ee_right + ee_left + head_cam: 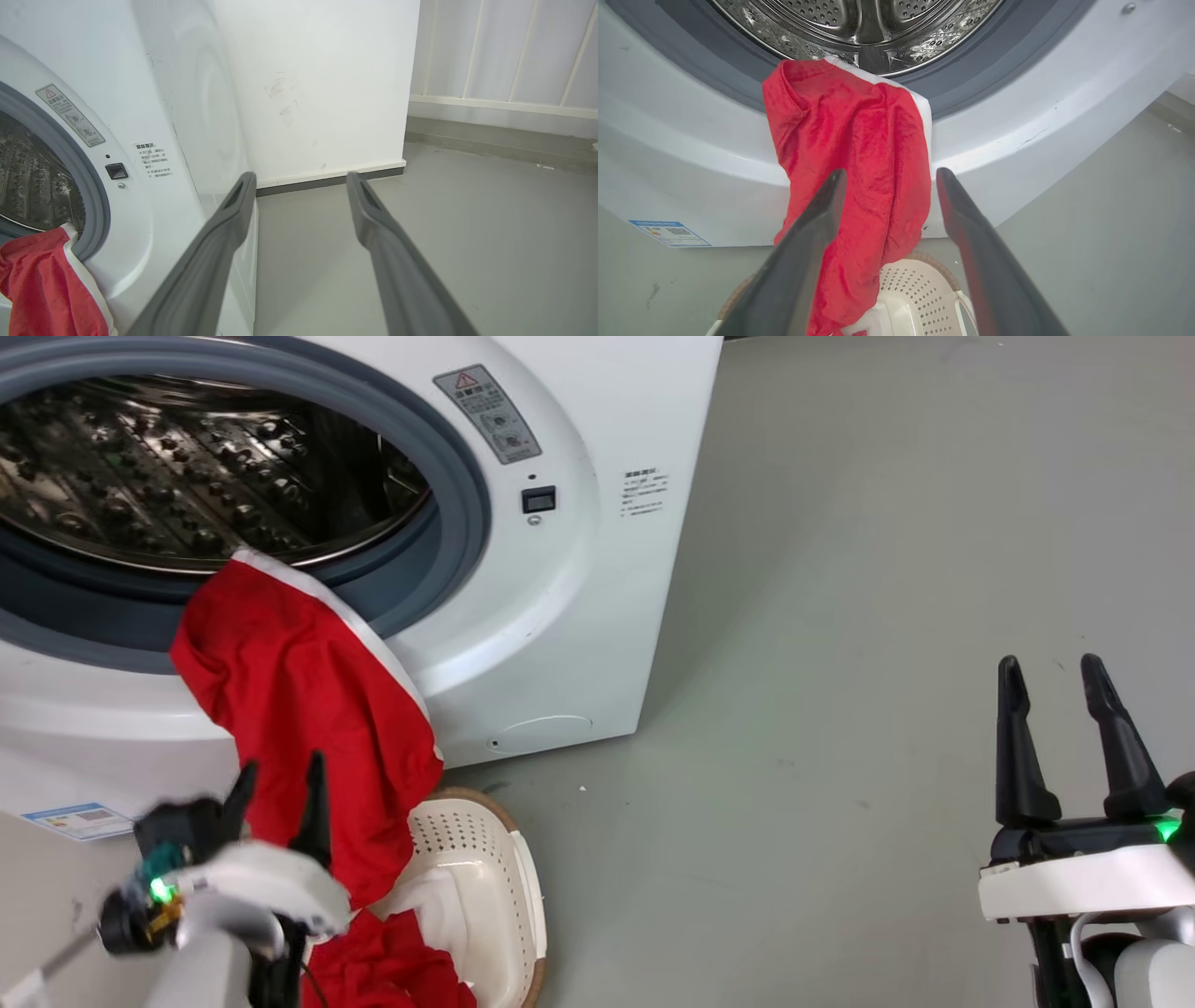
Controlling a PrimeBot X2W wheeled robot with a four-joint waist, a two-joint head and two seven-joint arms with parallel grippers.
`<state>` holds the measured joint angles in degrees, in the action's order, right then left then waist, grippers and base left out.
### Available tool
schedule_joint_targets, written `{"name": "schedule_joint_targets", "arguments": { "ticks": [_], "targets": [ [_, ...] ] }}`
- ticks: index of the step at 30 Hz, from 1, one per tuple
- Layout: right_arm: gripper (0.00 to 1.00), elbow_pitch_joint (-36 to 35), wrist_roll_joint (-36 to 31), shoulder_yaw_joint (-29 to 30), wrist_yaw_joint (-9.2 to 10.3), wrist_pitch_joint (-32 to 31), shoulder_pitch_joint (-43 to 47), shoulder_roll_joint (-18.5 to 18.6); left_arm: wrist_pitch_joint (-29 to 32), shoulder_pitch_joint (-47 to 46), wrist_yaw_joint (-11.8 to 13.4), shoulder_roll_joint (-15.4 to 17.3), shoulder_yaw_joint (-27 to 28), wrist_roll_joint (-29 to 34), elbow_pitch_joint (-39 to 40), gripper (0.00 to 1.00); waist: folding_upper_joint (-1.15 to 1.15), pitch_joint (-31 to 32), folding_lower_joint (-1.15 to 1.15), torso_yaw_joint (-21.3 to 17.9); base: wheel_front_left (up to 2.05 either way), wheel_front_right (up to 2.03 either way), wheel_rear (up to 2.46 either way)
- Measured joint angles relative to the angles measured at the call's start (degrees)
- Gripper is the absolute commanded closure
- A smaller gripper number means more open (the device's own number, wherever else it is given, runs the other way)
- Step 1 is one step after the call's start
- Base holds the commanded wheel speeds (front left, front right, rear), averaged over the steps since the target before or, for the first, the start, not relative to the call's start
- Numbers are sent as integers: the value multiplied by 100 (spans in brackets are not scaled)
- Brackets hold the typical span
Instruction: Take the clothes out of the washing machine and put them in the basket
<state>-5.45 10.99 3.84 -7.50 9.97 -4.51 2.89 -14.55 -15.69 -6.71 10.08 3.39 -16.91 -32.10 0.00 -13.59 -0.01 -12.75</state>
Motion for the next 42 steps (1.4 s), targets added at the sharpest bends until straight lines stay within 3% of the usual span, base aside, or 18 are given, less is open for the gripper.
{"name": "schedule_joint_targets", "arguments": {
  "ticks": [9, 20, 28, 40, 41, 42],
  "targets": [
    [0, 92, 172, -104, 0, 125, -16, -2, 951, -1135, -69, 720, -371, -255, -1094, 0, 0, -256, 0, -252, 0, 0, 0],
    [0, 313, 432, -277, 0, 383, -219, -1, 1573, -2163, -78, 1341, -510, -450, -2174, 0, 0, -837, 1, -620, 0, 0, 0],
    [0, 449, 528, -363, 0, 471, -391, -1, 1771, -2807, -77, 1610, -545, -475, -2777, 0, 0, -1251, 1, -836, 0, 0, 0],
    [0, 511, 631, -424, 0, 498, -521, -1, 1803, -3283, -41, 1756, -644, -476, -3377, 0, 0, -1444, 1, -963, 0, 0, 0],
    [0, 508, 632, -425, 0, 504, -524, -1, 1791, -3304, -36, 1767, -653, -476, -3416, 56, 0, -1451, 2, -968, 0, 0, 0],
    [0, 505, 642, -424, 0, 508, -527, -1, 1786, -3326, -36, 1778, -649, -481, -3456, 96, 0, -1458, 1, -973, 0, 0, 0]
  ]
}}
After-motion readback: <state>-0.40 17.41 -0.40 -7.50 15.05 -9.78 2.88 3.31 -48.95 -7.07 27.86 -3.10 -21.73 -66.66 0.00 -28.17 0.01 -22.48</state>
